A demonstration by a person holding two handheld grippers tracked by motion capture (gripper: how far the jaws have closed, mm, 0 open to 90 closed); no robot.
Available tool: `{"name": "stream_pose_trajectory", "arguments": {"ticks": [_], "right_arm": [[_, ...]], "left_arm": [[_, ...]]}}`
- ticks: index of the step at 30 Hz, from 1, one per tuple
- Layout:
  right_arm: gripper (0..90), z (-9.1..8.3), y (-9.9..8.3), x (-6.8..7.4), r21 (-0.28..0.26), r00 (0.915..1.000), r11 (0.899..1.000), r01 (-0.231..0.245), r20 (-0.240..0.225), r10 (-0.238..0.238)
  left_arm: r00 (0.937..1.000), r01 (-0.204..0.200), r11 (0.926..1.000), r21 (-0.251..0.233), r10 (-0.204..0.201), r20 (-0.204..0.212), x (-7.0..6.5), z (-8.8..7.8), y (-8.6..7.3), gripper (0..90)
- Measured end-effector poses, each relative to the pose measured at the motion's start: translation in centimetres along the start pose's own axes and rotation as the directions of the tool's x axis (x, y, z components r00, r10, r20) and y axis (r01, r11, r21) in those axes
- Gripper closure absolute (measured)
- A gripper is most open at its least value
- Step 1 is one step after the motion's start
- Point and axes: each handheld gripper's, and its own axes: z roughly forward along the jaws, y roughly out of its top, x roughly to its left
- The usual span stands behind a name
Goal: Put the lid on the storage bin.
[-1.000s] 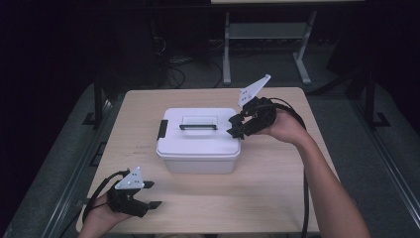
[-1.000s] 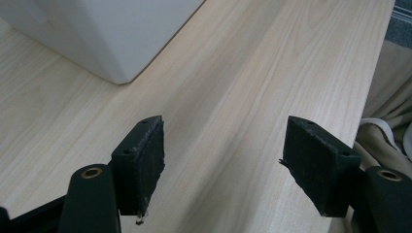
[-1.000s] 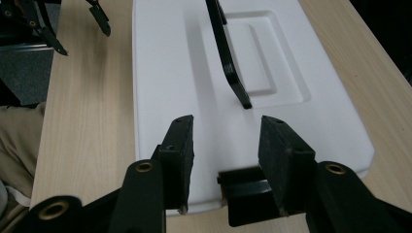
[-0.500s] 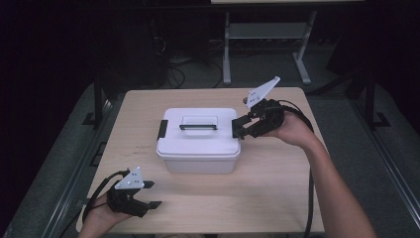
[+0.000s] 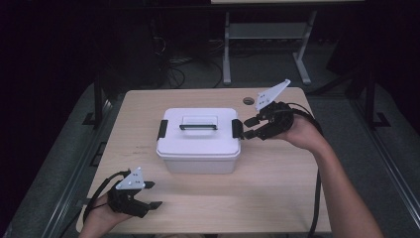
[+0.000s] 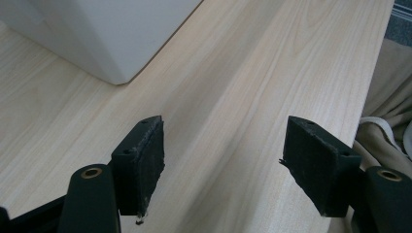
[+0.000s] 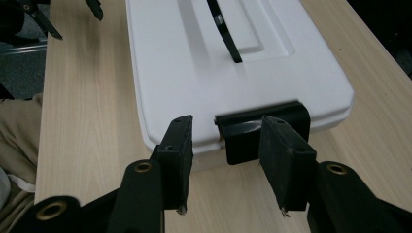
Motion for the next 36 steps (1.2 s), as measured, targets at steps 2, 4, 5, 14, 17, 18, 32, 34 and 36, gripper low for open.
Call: {"name": "stream_pose_trajectory", "arguments": {"ticks": [2, 4, 5, 14, 17, 18, 32, 34, 36], "right_arm": [[55.2, -0.2, -0.2, 0.1, -0.002, 1.0000, 1.000, -0.007, 0.003, 0.007], [55.0, -0.4, -0.5, 0.1, 0.001, 1.0000, 1.000, -0.007, 0.006, 0.007], [54.7, -0.5, -0.6, 0.1, 0.002, 0.9999, 1.000, -0.007, 0.009, 0.007], [53.5, -1.1, -1.9, 0.4, 0.002, 0.9997, 1.000, -0.021, 0.012, 0.021], [52.6, -1.3, -2.3, 0.4, 0.003, 0.9996, 1.000, -0.027, 0.013, 0.027], [52.5, -1.4, -2.5, 0.4, 0.002, 0.9995, 1.000, -0.030, 0.014, 0.029], [49.9, -1.9, -4.7, 0.8, 0.003, 0.9986, 0.999, -0.047, 0.026, 0.047], [49.4, -2.0, -5.0, 0.8, 0.004, 0.9983, 0.999, -0.052, 0.026, 0.052], [48.7, -2.0, -5.3, 0.9, 0.006, 0.9980, 0.998, -0.057, 0.027, 0.057]], "left_arm": [[1.0000, 0.000, 1.0000, -0.001, 0.000, 0.000, 0.0, 0.0, 0.0, 31.0], [1.0000, 0.000, 1.0000, 0.000, 0.000, 0.001, 0.0, 0.0, 0.0, 31.0], [1.0000, -0.002, 1.0000, 0.001, 0.002, 0.001, 0.0, 0.1, 0.0, 31.0], [1.0000, -0.006, 1.0000, -0.001, 0.006, 0.003, -0.1, 0.1, 0.1, 30.9], [1.0000, -0.005, 1.0000, 0.000, 0.005, 0.002, -0.1, 0.1, 0.1, 30.9], [1.0000, -0.005, 1.0000, 0.000, 0.005, 0.002, -0.1, 0.1, 0.1, 30.9], [1.0000, -0.006, 1.0000, 0.001, 0.006, 0.000, -0.1, 0.1, 0.1, 30.9], [1.0000, -0.006, 1.0000, 0.001, 0.006, 0.000, -0.1, 0.1, 0.1, 30.9], [1.0000, -0.005, 1.0000, 0.001, 0.005, 0.000, -0.1, 0.1, 0.1, 30.9]]}}
